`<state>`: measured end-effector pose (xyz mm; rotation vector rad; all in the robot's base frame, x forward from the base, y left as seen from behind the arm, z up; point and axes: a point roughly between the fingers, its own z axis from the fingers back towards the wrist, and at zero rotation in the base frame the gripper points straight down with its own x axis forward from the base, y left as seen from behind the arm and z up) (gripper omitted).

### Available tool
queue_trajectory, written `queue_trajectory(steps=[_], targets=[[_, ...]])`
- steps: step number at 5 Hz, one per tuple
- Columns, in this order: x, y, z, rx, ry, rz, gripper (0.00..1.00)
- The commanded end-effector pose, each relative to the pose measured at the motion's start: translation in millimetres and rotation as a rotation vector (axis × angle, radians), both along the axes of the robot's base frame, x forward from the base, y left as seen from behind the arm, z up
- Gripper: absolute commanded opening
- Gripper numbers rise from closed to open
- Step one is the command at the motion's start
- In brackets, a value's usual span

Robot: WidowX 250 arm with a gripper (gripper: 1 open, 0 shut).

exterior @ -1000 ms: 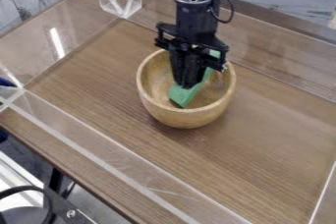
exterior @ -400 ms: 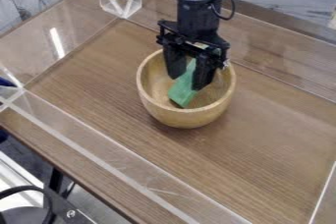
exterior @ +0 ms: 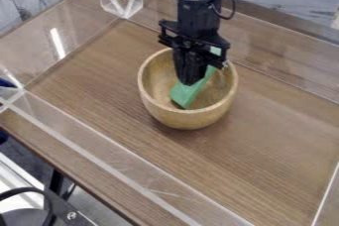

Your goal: Remove the green block from inside the brown bowl and put it on the table

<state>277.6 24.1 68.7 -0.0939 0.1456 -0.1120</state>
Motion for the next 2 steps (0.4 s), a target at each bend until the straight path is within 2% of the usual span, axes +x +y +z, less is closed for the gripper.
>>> queue_trajectory(steps=[1,2], targets=[[11.3,3.5,14.5,0.003,-0.056,0.008,1.0],[10.6,3.2,12.9,0.002,-0.049,0.007,1.0]])
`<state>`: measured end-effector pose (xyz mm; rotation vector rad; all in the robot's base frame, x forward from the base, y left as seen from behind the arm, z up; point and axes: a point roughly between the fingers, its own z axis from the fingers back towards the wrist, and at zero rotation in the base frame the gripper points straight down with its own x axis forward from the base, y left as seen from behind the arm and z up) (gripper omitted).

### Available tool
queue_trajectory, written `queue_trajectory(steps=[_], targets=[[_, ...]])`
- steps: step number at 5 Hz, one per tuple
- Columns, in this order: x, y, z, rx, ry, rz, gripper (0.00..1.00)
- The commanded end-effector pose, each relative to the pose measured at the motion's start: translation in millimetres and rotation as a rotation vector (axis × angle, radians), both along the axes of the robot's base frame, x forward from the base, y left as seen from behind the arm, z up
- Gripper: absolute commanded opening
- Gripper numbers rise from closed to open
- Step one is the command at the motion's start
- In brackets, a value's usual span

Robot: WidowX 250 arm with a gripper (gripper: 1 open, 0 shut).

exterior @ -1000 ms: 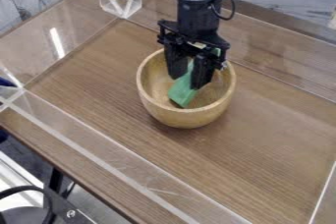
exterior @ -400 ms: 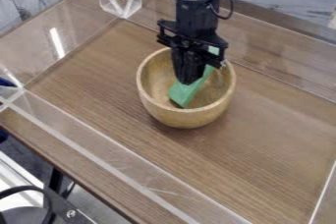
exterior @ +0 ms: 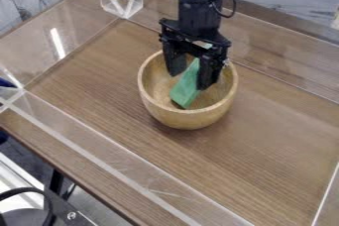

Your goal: Remove the green block from inside the brown bowl and put it on the table

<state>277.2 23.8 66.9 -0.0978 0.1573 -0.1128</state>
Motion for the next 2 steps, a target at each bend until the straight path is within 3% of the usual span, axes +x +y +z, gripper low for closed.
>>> queue_trajectory(steps=[1,2], targets=[[11.6,3.9,8.5,0.006,-0.051,0.008,1.0],[13.6,4.7,4.7,0.005,-0.053,0.009,0.0]])
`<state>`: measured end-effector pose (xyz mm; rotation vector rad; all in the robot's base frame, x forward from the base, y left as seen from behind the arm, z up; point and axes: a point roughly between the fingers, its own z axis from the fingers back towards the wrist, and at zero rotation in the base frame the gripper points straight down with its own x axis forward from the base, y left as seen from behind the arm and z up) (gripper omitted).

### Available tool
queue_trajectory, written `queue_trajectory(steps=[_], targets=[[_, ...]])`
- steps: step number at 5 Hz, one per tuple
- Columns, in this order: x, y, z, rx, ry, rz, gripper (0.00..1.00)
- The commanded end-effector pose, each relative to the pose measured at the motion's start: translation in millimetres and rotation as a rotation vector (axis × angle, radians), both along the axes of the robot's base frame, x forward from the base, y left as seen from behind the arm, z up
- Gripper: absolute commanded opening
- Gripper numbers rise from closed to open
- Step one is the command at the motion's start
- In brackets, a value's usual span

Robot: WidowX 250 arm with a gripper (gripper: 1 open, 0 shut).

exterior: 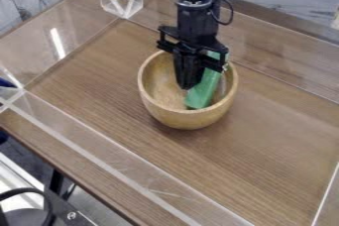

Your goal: Remove the green block from inside the brown bowl and put it on the table

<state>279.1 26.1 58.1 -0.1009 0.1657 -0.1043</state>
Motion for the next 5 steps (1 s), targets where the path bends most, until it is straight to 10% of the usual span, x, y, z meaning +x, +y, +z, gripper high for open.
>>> queue_trajectory(steps=[1,5], targets=[[10.2,-9,16.1,0.001,-0.068,-0.031,0.0],[1.8,-78,0.5,-0.024,-0.054,-0.222,0.0]])
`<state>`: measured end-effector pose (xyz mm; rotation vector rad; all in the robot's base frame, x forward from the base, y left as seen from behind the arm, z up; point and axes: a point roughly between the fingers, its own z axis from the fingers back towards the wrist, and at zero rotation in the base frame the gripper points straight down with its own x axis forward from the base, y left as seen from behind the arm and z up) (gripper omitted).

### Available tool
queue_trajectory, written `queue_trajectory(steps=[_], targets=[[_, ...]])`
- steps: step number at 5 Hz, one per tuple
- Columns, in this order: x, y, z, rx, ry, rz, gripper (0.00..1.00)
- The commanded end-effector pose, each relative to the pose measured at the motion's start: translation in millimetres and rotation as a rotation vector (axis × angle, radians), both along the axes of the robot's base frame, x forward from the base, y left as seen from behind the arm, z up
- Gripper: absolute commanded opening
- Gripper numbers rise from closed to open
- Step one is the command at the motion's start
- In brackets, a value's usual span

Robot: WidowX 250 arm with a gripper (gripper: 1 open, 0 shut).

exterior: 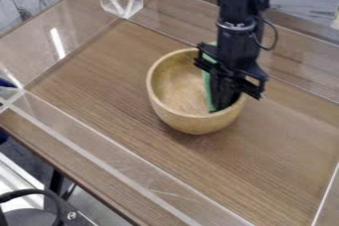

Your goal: Remove the green block from inside the brown bowl and put it on the table

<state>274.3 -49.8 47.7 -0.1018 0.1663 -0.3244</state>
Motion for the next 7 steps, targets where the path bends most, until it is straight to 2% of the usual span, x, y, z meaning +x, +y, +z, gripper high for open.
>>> queue_trajectory(steps=[1,2,7], targets=[[2.6,-16,2.1,-0.017,-0.032,-0.041,0.0],[0.1,-22,-9.6,-0.026,-0.016,-0.061,0.0],[-7.0,-19,-28.9,-0.048,0.015,-0.077,0.0]])
